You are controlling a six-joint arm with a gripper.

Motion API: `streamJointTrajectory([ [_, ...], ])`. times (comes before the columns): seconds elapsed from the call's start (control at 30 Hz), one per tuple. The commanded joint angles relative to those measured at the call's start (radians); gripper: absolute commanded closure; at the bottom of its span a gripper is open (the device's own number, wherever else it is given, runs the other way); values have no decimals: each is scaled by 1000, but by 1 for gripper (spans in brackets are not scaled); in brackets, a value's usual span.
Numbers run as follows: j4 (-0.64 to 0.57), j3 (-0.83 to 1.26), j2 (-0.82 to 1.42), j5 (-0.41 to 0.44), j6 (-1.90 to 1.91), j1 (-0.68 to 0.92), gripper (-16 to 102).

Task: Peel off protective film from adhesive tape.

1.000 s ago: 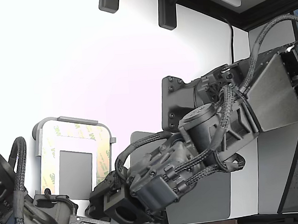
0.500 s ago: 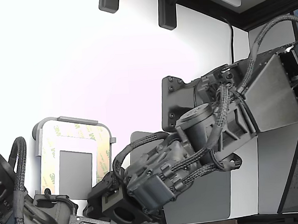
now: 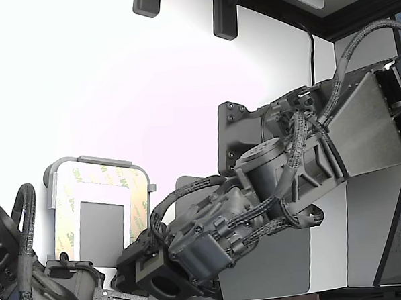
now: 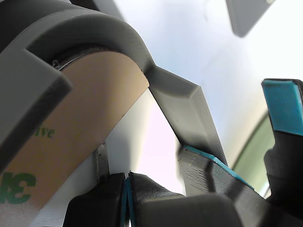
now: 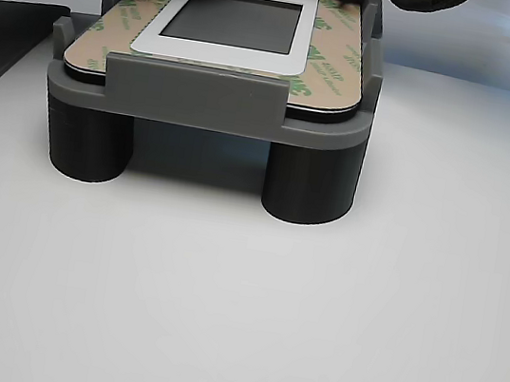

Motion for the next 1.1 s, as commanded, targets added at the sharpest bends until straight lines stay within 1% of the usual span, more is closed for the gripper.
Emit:
streamJointTrajectory([
  [0.0,0,-20,28,0,2,-15,96],
  [1.07,20,-15,51,17,38,11,96],
])
